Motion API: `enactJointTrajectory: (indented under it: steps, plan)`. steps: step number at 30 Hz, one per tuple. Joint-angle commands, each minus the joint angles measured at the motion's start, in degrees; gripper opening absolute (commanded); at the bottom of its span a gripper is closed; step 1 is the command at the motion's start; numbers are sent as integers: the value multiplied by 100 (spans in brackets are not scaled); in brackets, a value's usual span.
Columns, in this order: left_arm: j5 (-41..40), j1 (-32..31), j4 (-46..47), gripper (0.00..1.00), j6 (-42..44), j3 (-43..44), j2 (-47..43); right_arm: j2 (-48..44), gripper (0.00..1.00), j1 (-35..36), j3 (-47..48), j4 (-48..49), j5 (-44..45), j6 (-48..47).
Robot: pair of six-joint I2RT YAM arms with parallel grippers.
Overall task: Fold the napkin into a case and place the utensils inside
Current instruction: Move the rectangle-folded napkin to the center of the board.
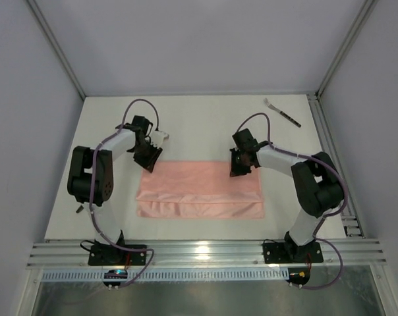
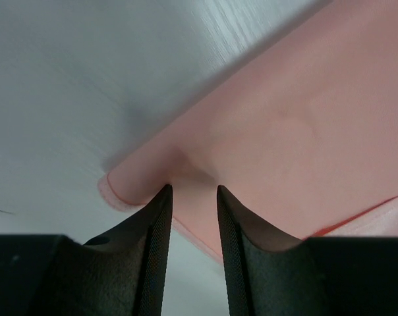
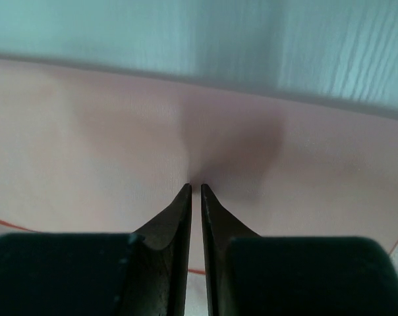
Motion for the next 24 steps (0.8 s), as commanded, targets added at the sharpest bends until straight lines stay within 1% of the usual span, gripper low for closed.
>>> enactJointTrajectory:
  steps: [1,3,5,6,7,9,10,11,14,15,16,18,19,20,22,23,24]
  plan:
    - [-221,19,112,35,-130,583,399,623,14,-250,628,46,-233,63]
    - [-318,19,77,35,-148,1066,734,991,14,-451,902,55,-304,37]
    - [-432,28,42,34,-148,1408,962,1212,15,-575,1403,37,-347,-7]
    - [-476,28,7,34,-139,1767,1172,1466,14,-637,1596,-24,-374,-51]
    - [-511,37,-19,35,-139,1953,1270,1590,14,-724,2033,-163,-400,-103]
    - [-477,98,-133,34,-148,2496,1506,1775,15,-760,2466,-331,-497,-296]
    - [-459,142,-169,35,-165,2656,1534,1811,14,-760,2764,-454,-541,-375]
    - [-363,186,-204,34,-165,2789,1543,1750,14,-769,2845,-464,-619,-455]
    - [287,449,-379,36,-104,3053,1280,1206,16,-761,2881,-516,-673,-788]
    - [454,528,-441,37,-104,3054,1140,1031,17,-769,2838,-542,-647,-894]
    - [803,703,-615,38,-60,2949,826,663,20,-769,2707,-647,-577,-1112]
    - [1061,862,-818,39,36,2695,481,284,23,-822,2460,-744,-480,-1316]
    - [1166,933,-906,39,89,2502,140,99,26,-865,2103,-788,-410,-1386]
    - [1176,1012,-1046,39,220,2021,-11,-242,27,-936,1899,-780,-374,-1474]
    - [1228,1021,-1179,40,361,1518,-249,-482,31,-1234,1329,-762,-383,-1501]
    - [1333,1021,-1275,40,431,1072,-380,-605,32,-1348,1178,-789,-479,-1519]
    - [1378,1021,-1276,40,432,867,-416,-632,33,-1549,1046,-806,-532,-1527]
